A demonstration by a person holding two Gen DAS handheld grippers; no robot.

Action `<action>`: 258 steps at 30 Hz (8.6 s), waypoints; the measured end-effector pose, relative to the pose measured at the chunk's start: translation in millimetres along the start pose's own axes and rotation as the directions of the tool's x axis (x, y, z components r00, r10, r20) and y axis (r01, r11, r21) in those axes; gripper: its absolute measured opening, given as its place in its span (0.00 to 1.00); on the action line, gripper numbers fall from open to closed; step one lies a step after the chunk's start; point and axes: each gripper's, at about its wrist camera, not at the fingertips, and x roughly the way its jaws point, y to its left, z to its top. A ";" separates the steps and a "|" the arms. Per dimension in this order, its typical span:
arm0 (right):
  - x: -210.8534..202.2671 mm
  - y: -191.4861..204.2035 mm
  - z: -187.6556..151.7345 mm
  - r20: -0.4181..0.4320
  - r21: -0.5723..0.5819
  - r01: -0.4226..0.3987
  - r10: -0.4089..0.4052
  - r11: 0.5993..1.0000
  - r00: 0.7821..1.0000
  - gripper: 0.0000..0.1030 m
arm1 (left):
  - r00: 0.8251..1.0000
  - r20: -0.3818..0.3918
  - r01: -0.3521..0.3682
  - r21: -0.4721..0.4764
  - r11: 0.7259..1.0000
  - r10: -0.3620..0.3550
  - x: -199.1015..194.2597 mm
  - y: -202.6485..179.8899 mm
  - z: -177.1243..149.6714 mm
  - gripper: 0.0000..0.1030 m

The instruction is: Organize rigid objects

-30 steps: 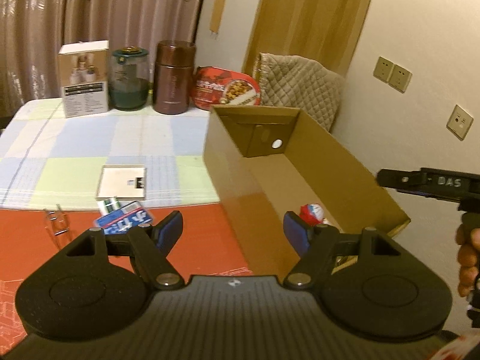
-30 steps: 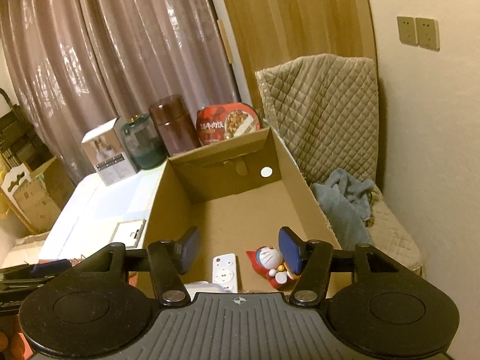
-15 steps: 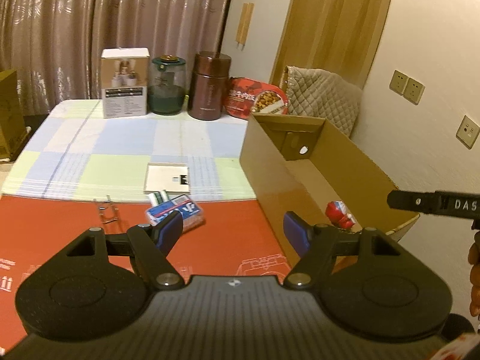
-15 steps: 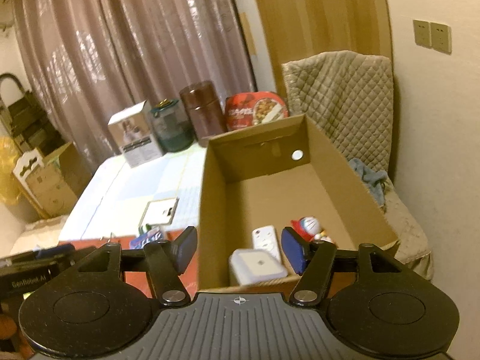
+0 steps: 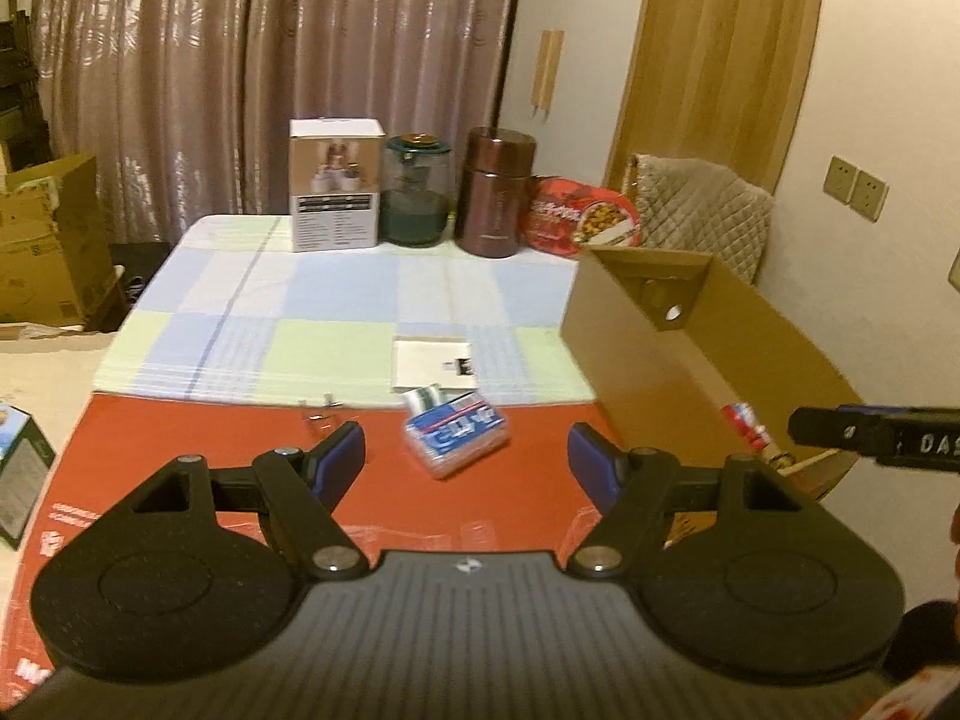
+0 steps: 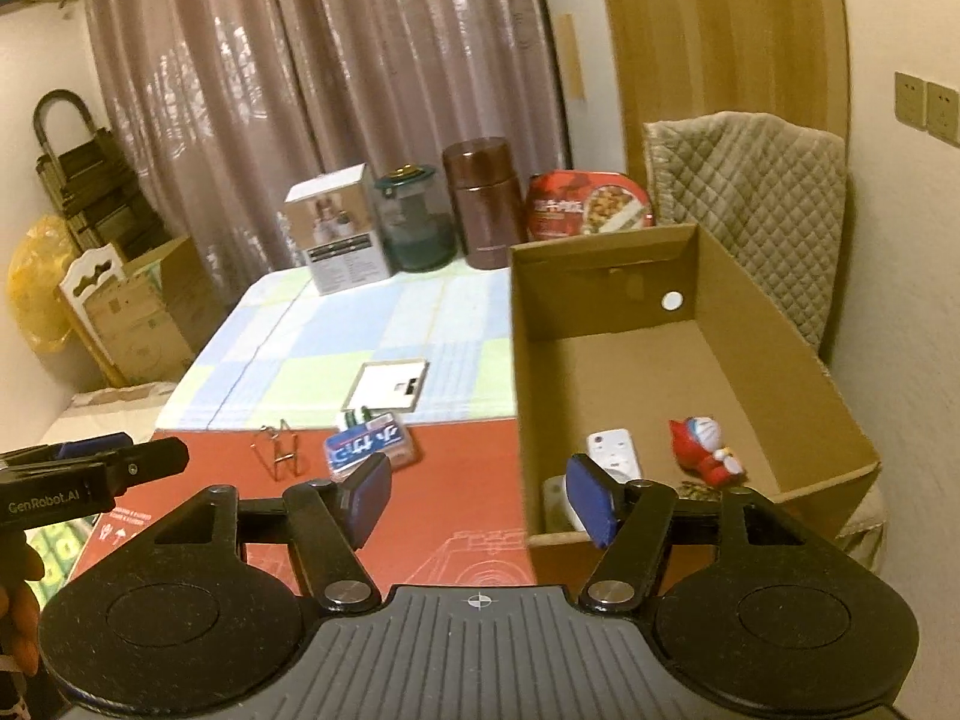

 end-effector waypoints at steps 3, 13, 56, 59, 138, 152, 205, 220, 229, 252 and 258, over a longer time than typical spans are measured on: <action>4.2 7.4 -3.0 -0.008 -0.011 -0.008 0.008 1.000 1.000 0.61 | 1.000 -0.009 -0.026 -0.004 1.000 0.026 -3.5 12.7 -5.3 0.69; 19.7 33.7 -13.9 -0.035 -0.058 -0.047 0.045 0.997 0.998 0.61 | 0.996 -0.019 -0.085 -0.029 0.996 0.084 -8.2 50.3 -11.6 0.71; 189.0 82.3 -32.2 -0.143 -0.220 -0.148 0.118 0.964 0.983 0.82 | 0.985 -0.170 -0.019 0.110 0.994 0.038 133.8 123.5 -29.5 0.75; 206.8 85.3 -34.0 -0.143 -0.257 -0.150 0.116 0.955 0.983 0.85 | 0.980 -0.197 0.020 0.110 0.994 0.002 149.2 126.8 -28.3 0.76; 136.1 52.3 -59.9 -0.091 -0.140 0.003 -0.015 0.990 0.996 0.80 | 0.990 -0.138 0.021 0.070 0.997 -0.012 117.0 66.9 -36.3 0.68; 65.5 56.3 -49.7 -0.018 -0.120 0.015 -0.017 0.993 1.000 0.80 | 0.996 -0.082 -0.024 0.037 0.999 0.027 39.4 40.7 -27.0 0.68; -21.6 -53.1 -34.7 0.076 -0.007 0.217 -0.216 0.976 0.973 0.80 | 0.987 -0.090 0.145 0.097 0.985 -0.137 26.0 -80.5 -9.8 0.68; -16.3 -99.3 -12.5 0.074 -0.008 0.260 -0.259 0.966 0.963 0.80 | 0.974 -0.081 0.224 0.151 0.963 -0.214 52.1 -135.4 21.1 0.68; 3.8 -119.0 15.8 0.068 -0.038 0.254 -0.251 0.966 0.966 0.80 | 0.971 -0.081 0.239 0.217 0.946 -0.227 78.7 -159.9 45.4 0.68; 88.4 -150.3 72.2 -0.029 -0.184 0.202 -0.210 0.962 0.977 0.80 | 0.961 -0.172 0.262 0.313 0.913 -0.217 174.3 -204.7 93.0 0.68; 110.0 -150.5 76.1 -0.062 -0.227 0.202 -0.221 0.953 0.973 0.80 | 0.956 -0.203 0.268 0.303 0.915 -0.212 201.1 -203.1 97.9 0.68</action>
